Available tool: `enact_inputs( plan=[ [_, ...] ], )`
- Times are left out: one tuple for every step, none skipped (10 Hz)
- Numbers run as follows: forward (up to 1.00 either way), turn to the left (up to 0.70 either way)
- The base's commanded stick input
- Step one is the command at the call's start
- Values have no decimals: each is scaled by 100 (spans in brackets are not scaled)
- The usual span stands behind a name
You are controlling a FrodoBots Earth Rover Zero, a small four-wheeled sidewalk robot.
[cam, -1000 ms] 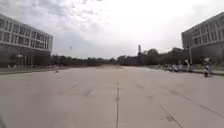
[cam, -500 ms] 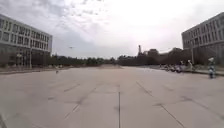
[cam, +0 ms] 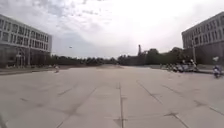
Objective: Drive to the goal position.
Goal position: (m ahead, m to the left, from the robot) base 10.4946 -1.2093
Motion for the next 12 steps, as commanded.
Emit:
enact_inputs(
  plan=[
    [70,0],
    [70,0],
    [70,0],
    [70,0],
    [70,0],
    [70,0],
    [70,0],
    [70,0],
    [70,0],
    [70,0],
    [70,0],
    [70,0]
  ],
)
